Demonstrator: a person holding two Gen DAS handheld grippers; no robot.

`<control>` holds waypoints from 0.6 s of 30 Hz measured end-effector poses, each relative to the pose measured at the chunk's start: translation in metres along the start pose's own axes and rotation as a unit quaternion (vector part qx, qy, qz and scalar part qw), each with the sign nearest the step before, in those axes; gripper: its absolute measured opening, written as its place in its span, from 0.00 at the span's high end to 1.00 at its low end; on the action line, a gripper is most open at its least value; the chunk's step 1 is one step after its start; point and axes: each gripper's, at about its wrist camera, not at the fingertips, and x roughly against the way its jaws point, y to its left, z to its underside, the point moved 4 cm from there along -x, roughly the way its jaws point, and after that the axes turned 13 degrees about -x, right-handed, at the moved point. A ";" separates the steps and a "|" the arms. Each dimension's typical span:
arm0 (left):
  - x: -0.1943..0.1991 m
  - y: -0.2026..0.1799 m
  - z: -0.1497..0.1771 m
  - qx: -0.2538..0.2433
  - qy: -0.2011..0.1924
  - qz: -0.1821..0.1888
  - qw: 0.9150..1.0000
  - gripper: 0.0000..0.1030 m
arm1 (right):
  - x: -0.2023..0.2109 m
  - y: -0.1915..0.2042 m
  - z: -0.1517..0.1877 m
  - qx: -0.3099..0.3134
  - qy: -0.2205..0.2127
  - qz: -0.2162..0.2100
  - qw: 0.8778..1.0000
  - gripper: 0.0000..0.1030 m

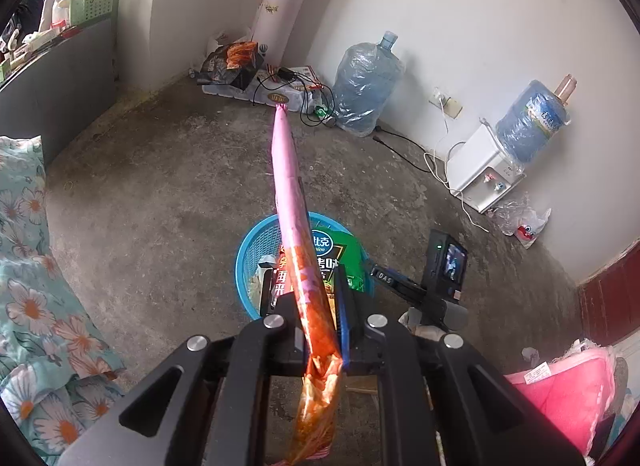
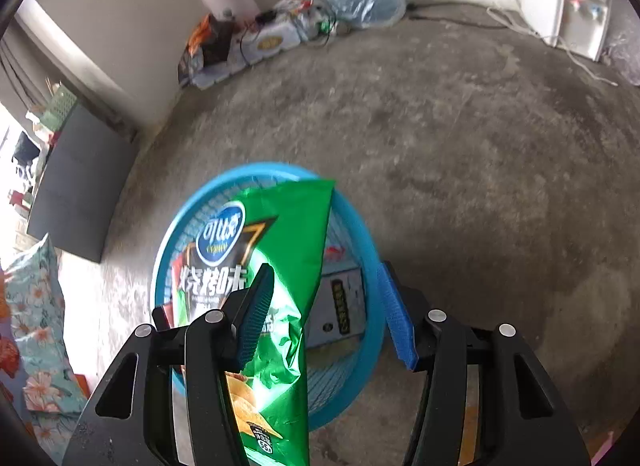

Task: Collect trash
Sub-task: 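Lower the green bag into the wastebasket while the left tool lowers the pink bag, then open both tools to drop the chip bags into the wastebasket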

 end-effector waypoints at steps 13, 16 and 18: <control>-0.159 -0.051 0.002 -0.142 0.146 -0.091 0.975 0.59 | 0.071 -0.059 0.023 -0.122 -0.044 -0.055 0.990 0.48; -0.179 -0.047 0.015 -0.099 0.170 -0.065 0.978 0.56 | 0.068 -0.059 0.030 -0.126 -0.025 -0.059 0.990 0.48; -0.171 -0.044 0.014 -0.071 0.157 -0.040 0.984 0.50 | 0.067 -0.059 0.034 -0.124 -0.023 -0.063 0.990 0.48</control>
